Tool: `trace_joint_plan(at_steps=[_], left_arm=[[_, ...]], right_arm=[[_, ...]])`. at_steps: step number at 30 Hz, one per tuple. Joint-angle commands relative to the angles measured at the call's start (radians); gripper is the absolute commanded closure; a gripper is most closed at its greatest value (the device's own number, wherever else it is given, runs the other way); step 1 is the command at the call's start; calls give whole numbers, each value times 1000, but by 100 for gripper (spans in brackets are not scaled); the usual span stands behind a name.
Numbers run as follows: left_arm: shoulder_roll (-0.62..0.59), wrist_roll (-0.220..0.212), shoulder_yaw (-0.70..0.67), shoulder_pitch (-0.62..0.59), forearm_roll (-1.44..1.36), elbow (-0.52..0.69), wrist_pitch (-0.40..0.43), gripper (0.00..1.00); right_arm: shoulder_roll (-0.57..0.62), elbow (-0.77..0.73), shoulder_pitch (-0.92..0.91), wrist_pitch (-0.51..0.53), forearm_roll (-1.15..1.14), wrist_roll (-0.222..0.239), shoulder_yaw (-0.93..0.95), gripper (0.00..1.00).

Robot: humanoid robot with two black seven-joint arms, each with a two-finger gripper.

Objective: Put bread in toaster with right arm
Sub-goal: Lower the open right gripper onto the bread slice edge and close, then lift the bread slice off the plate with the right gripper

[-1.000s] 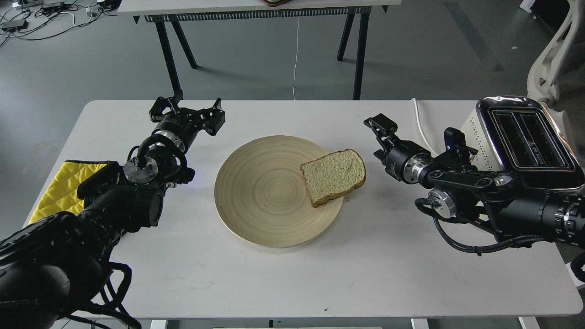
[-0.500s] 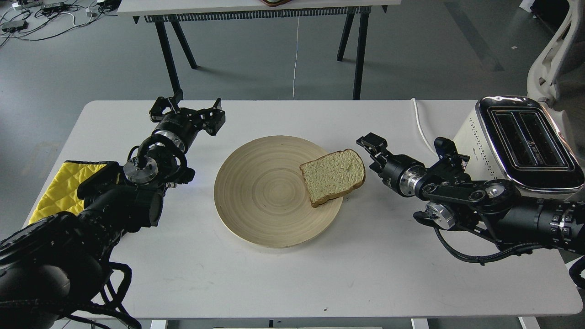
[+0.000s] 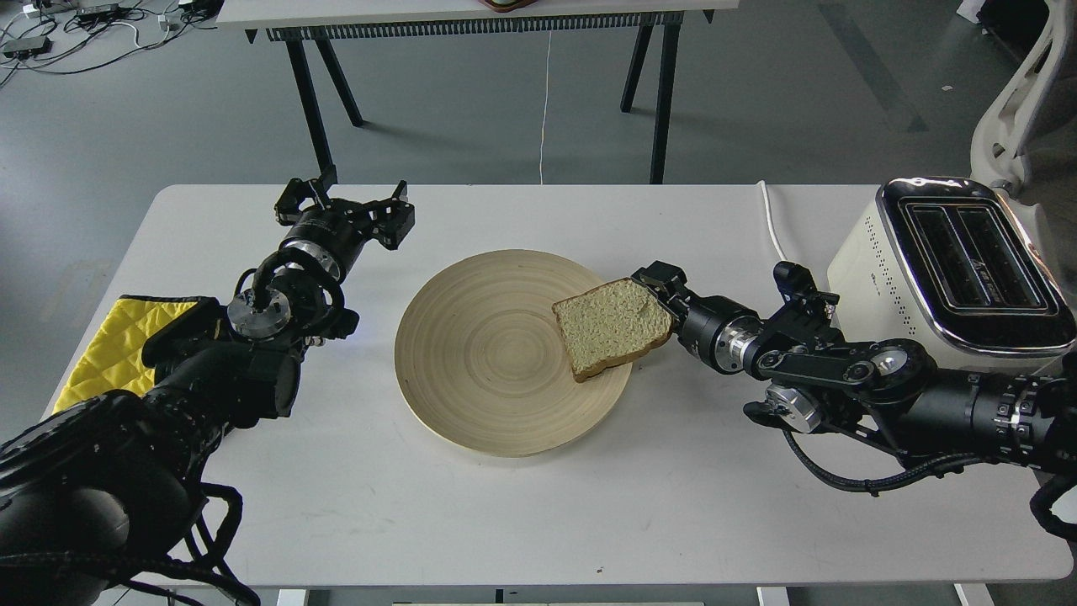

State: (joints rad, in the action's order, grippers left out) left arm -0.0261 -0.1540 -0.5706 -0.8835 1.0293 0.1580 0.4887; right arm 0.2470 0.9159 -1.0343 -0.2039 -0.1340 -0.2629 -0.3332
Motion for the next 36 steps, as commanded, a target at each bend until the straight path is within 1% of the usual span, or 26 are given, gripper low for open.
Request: trace_joint_plan(at_steps=[1, 3, 4, 5, 15, 19, 24, 30, 33, 36], left_arm=[[0, -1, 0, 0, 0, 0, 0, 0], [0, 1, 0, 0, 0, 0, 0, 0], [0, -1, 0, 0, 0, 0, 0, 0], [0, -1, 0, 0, 0, 0, 0, 0], [0, 1, 0, 0, 0, 0, 0, 0], [0, 1, 0, 0, 0, 0, 0, 0], [0, 1, 0, 0, 0, 0, 0, 0], [0, 1, 0, 0, 0, 0, 0, 0], [2, -1, 0, 0, 0, 0, 0, 0], [2, 1, 0, 0, 0, 0, 0, 0]], right_arm=[[-2, 1, 0, 1, -4, 1, -1, 41], [-2, 3, 2, 0, -4, 1, -1, 48], [0, 3, 2, 0, -4, 1, 0, 54], [-2, 3, 2, -2, -4, 1, 0, 58], [0, 24, 2, -3, -4, -2, 8, 82], [11, 43, -7, -12, -4, -7, 35, 83], [37, 44, -19, -11, -4, -9, 92, 90], [66, 87, -78, -14, -4, -10, 120, 93], [118, 138, -142, -47, -1, -12, 121, 93], [224, 199, -235, -65, -1, -12, 114, 93]])
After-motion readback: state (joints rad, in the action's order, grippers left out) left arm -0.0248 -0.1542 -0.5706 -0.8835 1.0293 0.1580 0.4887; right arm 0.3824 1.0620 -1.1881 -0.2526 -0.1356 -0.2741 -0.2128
